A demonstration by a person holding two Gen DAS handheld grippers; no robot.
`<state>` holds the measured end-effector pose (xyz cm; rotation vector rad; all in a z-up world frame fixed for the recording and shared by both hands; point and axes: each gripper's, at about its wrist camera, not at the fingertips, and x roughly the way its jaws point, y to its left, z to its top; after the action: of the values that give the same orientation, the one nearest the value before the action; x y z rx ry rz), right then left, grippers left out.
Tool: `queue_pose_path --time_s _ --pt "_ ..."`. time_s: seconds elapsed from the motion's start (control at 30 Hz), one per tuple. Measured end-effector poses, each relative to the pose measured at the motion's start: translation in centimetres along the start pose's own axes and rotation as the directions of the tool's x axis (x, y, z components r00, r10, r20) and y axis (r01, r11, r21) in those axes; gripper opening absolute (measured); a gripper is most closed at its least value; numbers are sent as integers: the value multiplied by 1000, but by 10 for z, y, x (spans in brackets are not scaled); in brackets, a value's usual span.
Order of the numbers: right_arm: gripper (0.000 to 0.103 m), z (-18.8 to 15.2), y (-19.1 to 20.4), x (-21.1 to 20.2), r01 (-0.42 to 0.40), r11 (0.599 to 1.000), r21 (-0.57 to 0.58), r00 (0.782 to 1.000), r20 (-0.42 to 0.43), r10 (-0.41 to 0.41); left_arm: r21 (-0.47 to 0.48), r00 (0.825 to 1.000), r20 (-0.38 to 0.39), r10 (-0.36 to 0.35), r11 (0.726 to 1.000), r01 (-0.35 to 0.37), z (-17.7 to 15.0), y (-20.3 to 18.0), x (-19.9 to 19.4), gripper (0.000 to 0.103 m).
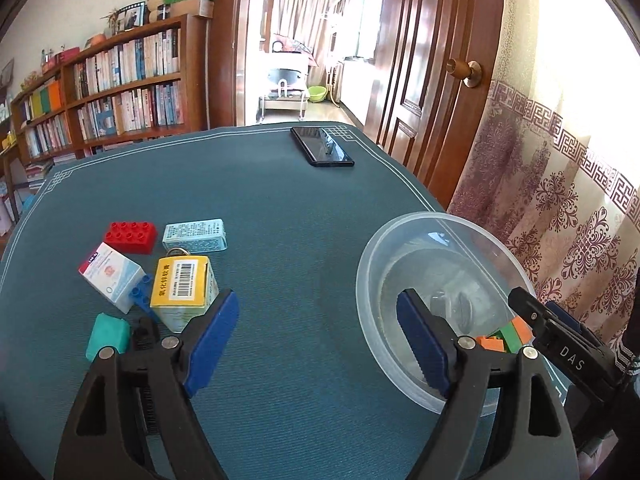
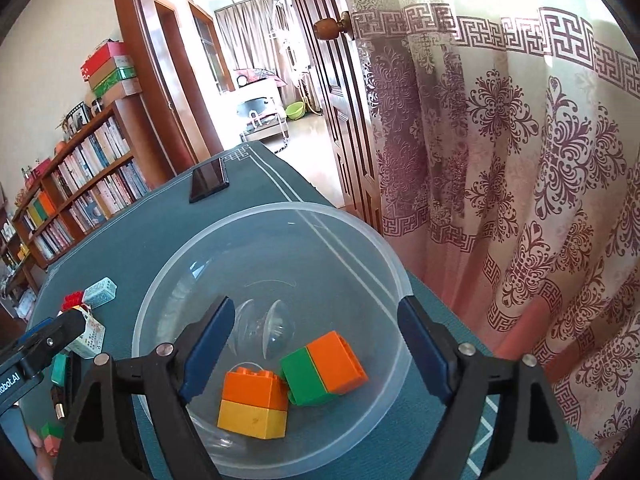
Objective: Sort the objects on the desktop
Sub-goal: 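Grasp the green-pink block with left gripper while right moves toward yellow box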
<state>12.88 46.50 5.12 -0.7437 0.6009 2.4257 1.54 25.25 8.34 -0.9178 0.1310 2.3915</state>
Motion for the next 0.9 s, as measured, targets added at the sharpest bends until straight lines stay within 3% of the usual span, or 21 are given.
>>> queue_pose_path --time_s 0.33,0.9 --pt "87 -8 23 -10 -53 999 -13 998 17 53 -117 991 28 128 985 -124 -15 57 -21 84" --pt "87 -29 78 -20 -183 979 -88 983 -10 183 -232 950 25 312 926 -298 -68 126 -68 84"
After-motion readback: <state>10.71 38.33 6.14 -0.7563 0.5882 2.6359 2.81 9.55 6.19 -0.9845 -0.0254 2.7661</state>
